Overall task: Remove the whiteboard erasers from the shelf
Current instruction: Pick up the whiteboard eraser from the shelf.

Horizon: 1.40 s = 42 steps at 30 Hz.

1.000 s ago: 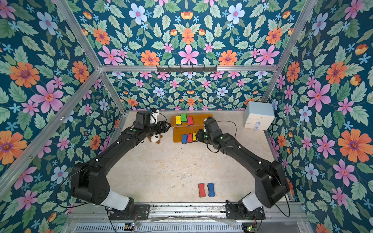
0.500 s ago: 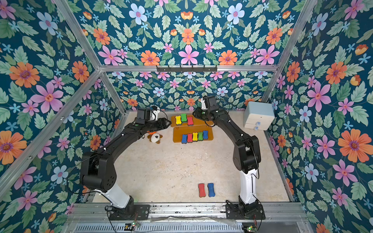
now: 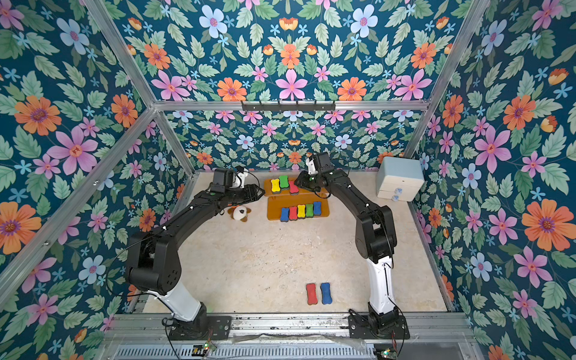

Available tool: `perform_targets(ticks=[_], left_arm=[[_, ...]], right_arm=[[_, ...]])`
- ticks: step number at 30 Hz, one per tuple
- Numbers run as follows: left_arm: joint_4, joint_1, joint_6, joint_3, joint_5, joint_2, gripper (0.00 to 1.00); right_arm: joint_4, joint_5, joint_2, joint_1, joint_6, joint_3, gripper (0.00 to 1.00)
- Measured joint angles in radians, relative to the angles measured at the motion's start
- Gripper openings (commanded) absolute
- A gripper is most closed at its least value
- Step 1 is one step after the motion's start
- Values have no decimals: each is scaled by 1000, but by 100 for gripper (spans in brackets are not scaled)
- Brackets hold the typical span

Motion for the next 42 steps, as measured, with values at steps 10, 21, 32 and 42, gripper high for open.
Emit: perform_targets(ticks=[10, 21, 32, 42], left_arm=[[-3, 9, 17, -5, 0, 6, 67], [-6, 14, 16, -37, 1, -27, 67], [-7, 14, -2, -179, -13, -209, 67], [-21, 5, -16, -359, -17, -372, 68]], right_arm=[[63, -27, 13, 5, 5, -27, 21], [167, 3, -71, 8, 60, -169, 0], [240, 169, -370, 83, 162, -449, 0], [345, 454, -755, 399, 369, -978, 0]])
